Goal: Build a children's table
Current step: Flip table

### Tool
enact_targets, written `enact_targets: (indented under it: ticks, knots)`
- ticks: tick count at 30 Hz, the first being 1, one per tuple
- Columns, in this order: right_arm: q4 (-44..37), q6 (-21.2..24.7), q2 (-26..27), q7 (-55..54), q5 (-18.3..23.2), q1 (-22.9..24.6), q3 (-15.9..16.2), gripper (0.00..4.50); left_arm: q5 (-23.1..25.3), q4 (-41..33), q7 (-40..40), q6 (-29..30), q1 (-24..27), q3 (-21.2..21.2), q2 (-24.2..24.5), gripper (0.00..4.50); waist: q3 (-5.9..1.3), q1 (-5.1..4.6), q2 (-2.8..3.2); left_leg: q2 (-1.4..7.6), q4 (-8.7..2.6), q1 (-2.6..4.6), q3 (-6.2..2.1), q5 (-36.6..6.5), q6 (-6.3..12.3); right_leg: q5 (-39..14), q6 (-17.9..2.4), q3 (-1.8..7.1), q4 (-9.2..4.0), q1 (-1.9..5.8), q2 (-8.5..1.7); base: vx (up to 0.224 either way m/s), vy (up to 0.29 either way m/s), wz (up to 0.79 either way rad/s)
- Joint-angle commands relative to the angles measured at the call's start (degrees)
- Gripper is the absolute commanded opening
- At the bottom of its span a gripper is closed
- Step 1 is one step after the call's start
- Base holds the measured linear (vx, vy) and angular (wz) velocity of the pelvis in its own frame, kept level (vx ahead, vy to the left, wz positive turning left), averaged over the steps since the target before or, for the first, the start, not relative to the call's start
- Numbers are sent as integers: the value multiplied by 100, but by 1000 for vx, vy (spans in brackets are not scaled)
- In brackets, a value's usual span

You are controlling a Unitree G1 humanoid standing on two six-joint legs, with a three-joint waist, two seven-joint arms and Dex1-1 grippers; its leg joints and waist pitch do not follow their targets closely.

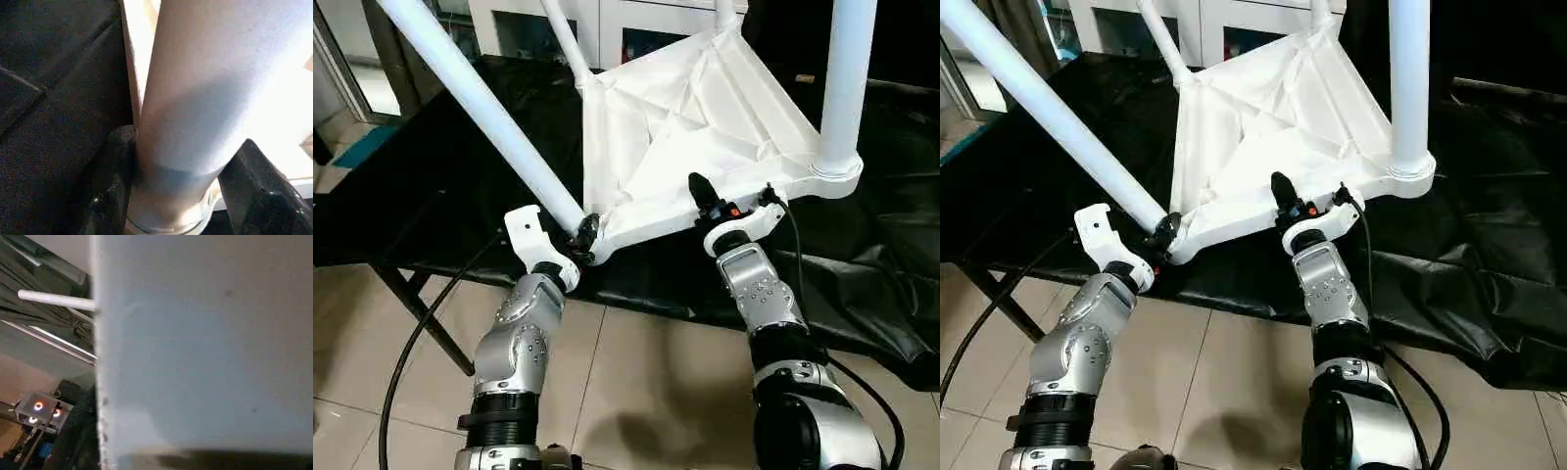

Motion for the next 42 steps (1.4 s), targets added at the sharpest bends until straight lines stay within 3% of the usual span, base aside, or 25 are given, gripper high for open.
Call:
enact_targets:
  ticks: [1, 5, 8, 12, 13, 18, 23, 26, 27, 28, 29, 31, 33, 39, 40, 42]
  knots:
    - [-17, -67, -16, 28, -34, -8, 12, 234, -339, -267, -316, 99, -36, -175, -153, 224, -510, 21, 12, 443, -350, 176, -156, 454, 532, 1718, -1545, 216, -227, 281, -666, 0, 0, 0]
    - [-9, -95, -26, 12, -92, -28, -8, 207, -320, -299, -354, 155, 0, -225, -123, 224, -512, 23, 11, 445, -346, 178, -155, 477, 542, 1728, -1556, 212, -221, 277, -663, 0, 0, 0]
    - [-37, -138, -35, -20, -159, -37, 13, 202, -401, -326, -389, 228, 24, -193, -125, 294, -511, 24, 6, 440, -344, 178, -151, 461, 543, 1699, -1559, 217, -226, 280, -668, 0, 0, 0]
    - [-136, -283, -63, -91, -283, -35, 61, 200, -431, -363, -369, 284, 41, -145, -91, 303, -508, 24, 7, 443, -345, 179, -149, 453, 529, 1682, -1582, 212, -220, 270, -653, 0, 0, 0]
    - [-189, -344, -96, -145, -316, -47, 52, 200, -419, -376, -373, 297, 49, -131, -54, 331, -504, 18, -20, 439, -347, 178, -141, 419, 542, 1654, -1574, 217, -230, 278, -662, 0, 0, 0]
    - [-311, -833, -510, -631, -452, -189, -254, 199, -450, -649, -503, 550, 279, -84, 211, 358, -502, 71, -14, 450, -340, 205, -131, 419, 510, 1516, -1503, 213, -227, 245, -653, 0, 0, 0]
    - [-415, -1126, -1009, -825, -728, -158, -306, 199, -459, -900, -540, 730, 612, -206, 400, 403, -470, 208, 21, 473, -371, 307, -6, -176, 218, 852, -1300, 177, -318, 149, -626, 0, 0, 0]
    - [-413, -1159, -1127, -863, -782, -159, -318, 199, -433, -917, -559, 761, 649, -236, 434, 426, -465, 237, 11, 477, -414, 326, 22, -428, 2, 524, -1065, 138, -348, 142, -632, 0, 0, 0]
    - [-396, -1187, -1188, -884, -814, -164, -313, 199, -420, -925, -580, 788, 662, -251, 455, 428, -457, 226, 6, 477, -440, 295, 20, -509, -58, 389, -988, 133, -359, 155, -644, 0, 0, 0]
    - [-399, -1161, -1346, -933, -1022, -140, -191, 199, -255, -945, -681, 775, 695, -431, 576, 437, -459, 224, 26, 479, -452, 282, 11, -541, -101, 313, -953, 127, -363, 163, -655, 0, 0, 0]
    - [-399, -1160, -1348, -934, -1025, -139, -189, 199, -253, -945, -683, 775, 695, -433, 578, 437, -456, 197, 9, 477, -478, 280, 3, -615, -156, 146, -853, 117, -382, 162, -648, 0, 0, 0]
    - [-452, -1055, -1691, -986, -1544, -85, 159, 199, 130, -997, -867, 631, 715, -819, 836, 445, -444, 173, 5, 459, -490, 285, 11, -816, -262, -102, -744, 135, -428, 144, -666, 0, 0, 0]
    - [-467, -1015, -1800, -998, -1698, -78, 267, 199, 255, -1009, -912, 567, 707, -939, 920, 450, -436, 158, 13, 443, -495, 271, 5, -891, -294, -263, -667, 145, -464, 145, -673, 0, 0, 0]
    - [-545, -904, -2288, -1099, -2290, -111, 680, 199, 1006, -1057, -1051, 28, 492, -1468, 1430, 450, -443, 97, -6, 423, -481, 227, -6, -805, -238, -369, -627, 143, -474, 165, -678, 0, 0, 0]
    - [-534, -886, -2383, -1146, -2399, -149, 731, 199, 1158, -1140, -1089, -26, 388, -1567, 1576, 450, -446, 90, -27, 424, -477, 229, -4, -771, -229, -340, -654, 138, -473, 167, -669, 0, 0, 0]
    - [-525, -872, -2451, -1179, -2476, -176, 766, 199, 1249, -1199, -1118, -50, 319, -1627, 1670, 450, -449, 82, -13, 419, -464, 227, 0, -705, -197, -246, -728, 137, -451, 159, -663, 0, 0, 0]
